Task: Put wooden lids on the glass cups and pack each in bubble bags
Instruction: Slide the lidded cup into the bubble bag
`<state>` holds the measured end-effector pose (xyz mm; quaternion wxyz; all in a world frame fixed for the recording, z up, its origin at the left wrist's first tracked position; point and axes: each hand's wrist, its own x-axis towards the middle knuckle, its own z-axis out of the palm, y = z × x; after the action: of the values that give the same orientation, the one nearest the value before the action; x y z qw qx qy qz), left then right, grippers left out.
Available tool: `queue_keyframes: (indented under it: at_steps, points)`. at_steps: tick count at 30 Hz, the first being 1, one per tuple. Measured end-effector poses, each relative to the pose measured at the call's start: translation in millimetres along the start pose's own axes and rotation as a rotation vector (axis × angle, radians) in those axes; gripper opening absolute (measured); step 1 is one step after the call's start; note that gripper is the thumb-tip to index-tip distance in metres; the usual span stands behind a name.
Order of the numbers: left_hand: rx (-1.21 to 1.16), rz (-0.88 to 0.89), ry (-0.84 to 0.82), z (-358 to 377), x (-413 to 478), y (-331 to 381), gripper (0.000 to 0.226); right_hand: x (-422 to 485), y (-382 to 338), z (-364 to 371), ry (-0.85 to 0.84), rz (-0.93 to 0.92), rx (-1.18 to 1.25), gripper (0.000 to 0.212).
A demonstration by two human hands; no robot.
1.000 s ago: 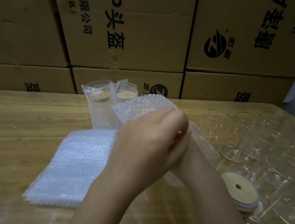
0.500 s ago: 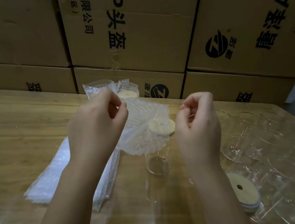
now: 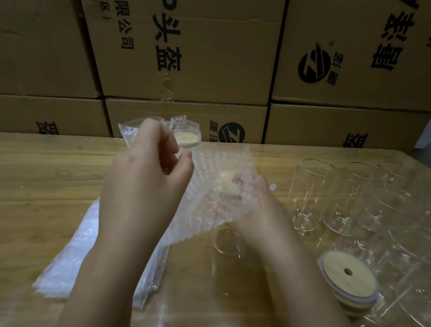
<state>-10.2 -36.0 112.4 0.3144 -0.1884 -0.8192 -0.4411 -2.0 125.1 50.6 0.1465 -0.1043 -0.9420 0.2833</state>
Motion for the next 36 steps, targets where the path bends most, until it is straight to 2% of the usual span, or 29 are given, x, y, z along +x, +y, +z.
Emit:
queue_keyframes:
  at_steps: [2, 4, 7, 12, 14, 16, 18, 21, 24, 29, 34, 36]
  points:
    - [0.038, -0.017, -0.034, 3.1, 0.3, -2.2, 0.023, 2.0, 2.1, 3.2, 0.015, -0.005, 0.013, 0.069]
    - [0.092, -0.007, -0.026, 6.0, 0.6, -4.5, 0.017, 3.5, 2.9, 2.8, 0.07, -0.042, -0.054, 0.061]
    - [0.086, -0.023, -0.001, 10.1, 1.7, -10.6, 0.015, 5.4, 0.5, -4.0, 0.232, -0.049, -0.013, 0.055]
    - [0.077, -0.053, -0.016, 21.7, 1.6, -17.6, 0.014, 0.5, -8.3, -20.6, 0.781, -0.092, 0.383, 0.058]
    - [0.08, -0.058, -0.01, 26.9, 0.7, -18.9, 0.013, -3.0, -10.8, -28.7, 0.878, -0.133, 0.627, 0.057]
    - [0.08, -0.071, 0.014, 30.5, 0.0, -20.6, 0.012, -6.3, -13.0, -38.4, 0.871, -0.116, 0.907, 0.054]
    - [0.083, -0.081, 0.043, 31.9, 0.0, -22.1, 0.013, -8.8, -15.0, -47.3, 0.774, -0.07, 1.171, 0.053]
    - [0.09, -0.088, 0.06, 32.2, 0.5, -24.3, 0.015, -11.9, -18.5, -56.9, 0.625, -0.082, 1.387, 0.057]
    - [0.089, -0.081, 0.061, 30.8, 1.2, -25.9, 0.013, -15.1, -21.6, -63.6, 0.543, -0.163, 1.34, 0.056]
    - [0.092, -0.084, 0.061, 27.4, 3.8, -29.0, 0.012, -22.9, -25.6, -68.2, 0.594, -0.31, 0.948, 0.052]
    - [0.045, -0.173, 0.022, 26.4, 5.6, -34.8, 0.015, -23.8, -28.2, -65.0, 0.54, -0.325, 0.741, 0.053]
    - [-0.026, -0.218, -0.006, 25.4, 7.9, -38.5, 0.004, -24.1, -28.2, -61.4, 0.518, -0.306, 0.647, 0.054]
